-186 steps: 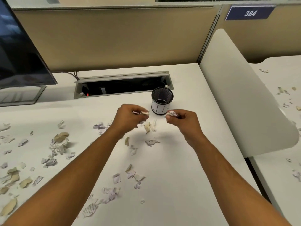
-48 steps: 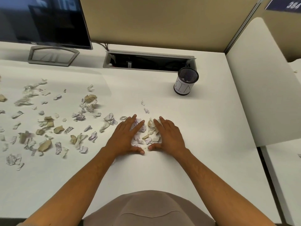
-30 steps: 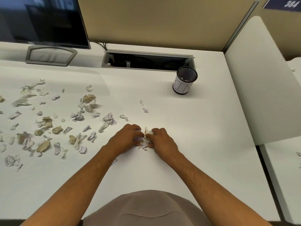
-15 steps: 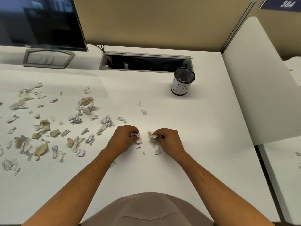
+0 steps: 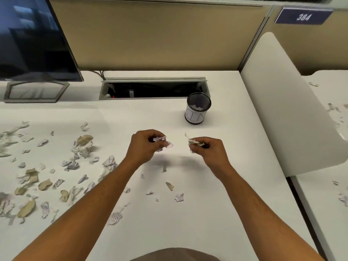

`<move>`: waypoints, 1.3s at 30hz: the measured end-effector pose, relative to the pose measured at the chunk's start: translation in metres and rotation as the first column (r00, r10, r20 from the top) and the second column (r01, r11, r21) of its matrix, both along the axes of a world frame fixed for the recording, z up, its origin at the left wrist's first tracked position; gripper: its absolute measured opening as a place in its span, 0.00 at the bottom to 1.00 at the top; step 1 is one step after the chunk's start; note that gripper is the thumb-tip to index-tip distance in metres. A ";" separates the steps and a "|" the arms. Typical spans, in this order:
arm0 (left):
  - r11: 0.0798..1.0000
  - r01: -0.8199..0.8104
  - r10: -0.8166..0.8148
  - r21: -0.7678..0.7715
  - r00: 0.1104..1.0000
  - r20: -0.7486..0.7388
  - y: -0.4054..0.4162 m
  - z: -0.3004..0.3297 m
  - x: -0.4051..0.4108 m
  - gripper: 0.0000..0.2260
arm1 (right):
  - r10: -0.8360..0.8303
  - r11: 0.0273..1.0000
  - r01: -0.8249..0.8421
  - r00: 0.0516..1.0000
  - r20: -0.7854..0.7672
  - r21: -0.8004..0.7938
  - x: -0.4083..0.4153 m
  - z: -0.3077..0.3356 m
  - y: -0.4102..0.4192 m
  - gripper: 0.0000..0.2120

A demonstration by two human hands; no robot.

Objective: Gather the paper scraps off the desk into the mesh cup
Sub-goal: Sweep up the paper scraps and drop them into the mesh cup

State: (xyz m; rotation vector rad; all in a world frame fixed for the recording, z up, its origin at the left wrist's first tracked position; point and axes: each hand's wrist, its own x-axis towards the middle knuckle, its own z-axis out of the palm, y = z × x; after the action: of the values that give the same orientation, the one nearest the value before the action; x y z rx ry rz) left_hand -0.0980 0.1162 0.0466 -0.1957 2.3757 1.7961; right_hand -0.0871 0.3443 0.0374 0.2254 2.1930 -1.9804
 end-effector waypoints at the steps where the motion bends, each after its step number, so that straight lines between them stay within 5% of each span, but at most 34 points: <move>1: 1.000 0.012 -0.012 -0.004 1.000 -0.014 0.006 0.005 -0.010 0.09 | -0.014 1.000 0.013 1.000 -0.012 -0.015 -0.006 0.004 0.004 0.07; 14: 0.970 0.072 -0.126 -0.230 0.966 -0.226 0.094 0.040 -0.131 0.07 | -0.180 0.982 0.176 0.981 -0.072 -0.066 -0.067 0.034 0.044 0.06; 27: 0.872 0.198 -0.300 -0.447 0.939 -0.168 0.117 0.035 -0.166 0.08 | -0.226 0.974 0.226 0.973 -0.035 -0.023 -0.080 0.025 0.058 0.08; 35: 0.900 0.037 -0.201 -0.435 0.920 -0.338 0.080 0.023 -0.147 0.09 | -0.189 0.967 0.198 0.980 -0.069 0.160 -0.101 0.036 0.047 0.06; 39: 0.872 0.028 -0.186 -0.489 0.942 -0.278 0.053 -0.013 -0.120 0.11 | -0.147 0.932 0.173 0.983 -0.106 0.318 -0.122 0.048 0.041 0.06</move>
State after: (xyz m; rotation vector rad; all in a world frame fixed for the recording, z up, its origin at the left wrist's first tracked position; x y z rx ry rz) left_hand -0.2178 0.1692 0.0341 0.1897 2.9608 1.2293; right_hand -0.2091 0.3856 0.0856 0.3863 2.6265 -1.7135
